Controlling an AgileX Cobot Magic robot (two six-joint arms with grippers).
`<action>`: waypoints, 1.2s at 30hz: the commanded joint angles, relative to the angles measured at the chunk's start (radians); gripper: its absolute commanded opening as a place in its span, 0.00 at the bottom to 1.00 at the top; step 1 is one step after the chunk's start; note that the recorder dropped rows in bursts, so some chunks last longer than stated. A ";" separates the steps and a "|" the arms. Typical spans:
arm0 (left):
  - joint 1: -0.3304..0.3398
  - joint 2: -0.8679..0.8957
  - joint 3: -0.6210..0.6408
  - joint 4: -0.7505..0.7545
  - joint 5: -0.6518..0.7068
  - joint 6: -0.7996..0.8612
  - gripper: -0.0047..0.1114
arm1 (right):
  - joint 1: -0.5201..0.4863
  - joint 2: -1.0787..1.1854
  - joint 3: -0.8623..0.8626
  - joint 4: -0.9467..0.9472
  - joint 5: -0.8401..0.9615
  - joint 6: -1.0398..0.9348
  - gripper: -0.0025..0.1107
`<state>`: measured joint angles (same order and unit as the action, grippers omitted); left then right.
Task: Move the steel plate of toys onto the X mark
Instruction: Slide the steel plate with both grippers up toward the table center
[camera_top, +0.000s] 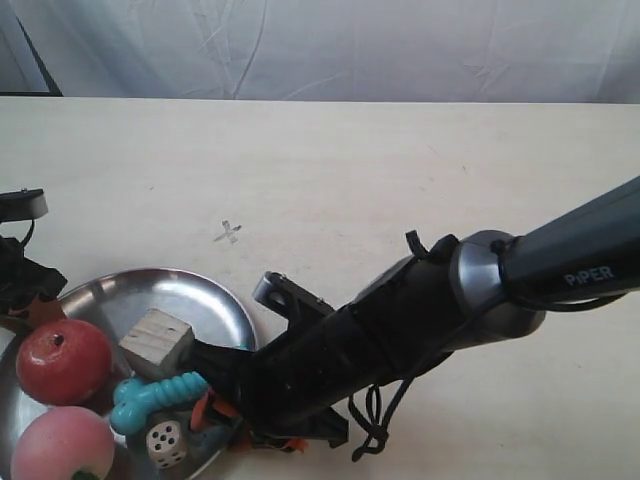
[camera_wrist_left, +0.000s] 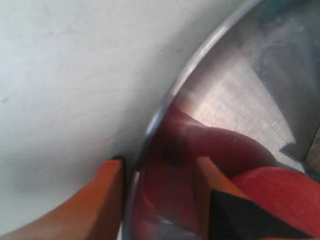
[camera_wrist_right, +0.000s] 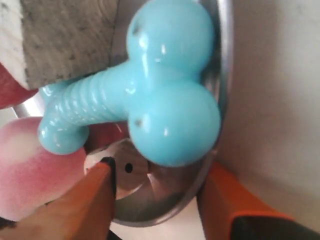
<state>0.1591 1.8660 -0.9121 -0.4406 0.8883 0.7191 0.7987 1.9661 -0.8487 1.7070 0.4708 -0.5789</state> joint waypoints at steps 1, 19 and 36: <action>-0.002 0.007 0.005 -0.056 0.035 0.001 0.25 | -0.001 0.033 0.005 0.006 -0.033 -0.013 0.13; -0.002 0.007 -0.006 -0.135 0.128 -0.041 0.04 | -0.013 0.001 0.005 0.025 0.116 -0.023 0.02; -0.119 0.007 -0.198 0.019 0.301 -0.248 0.04 | -0.192 -0.031 0.004 -0.008 0.351 -0.032 0.01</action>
<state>0.0917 1.8675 -1.0756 -0.3087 1.0987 0.5286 0.6304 1.9622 -0.8190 1.6414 0.7311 -0.5682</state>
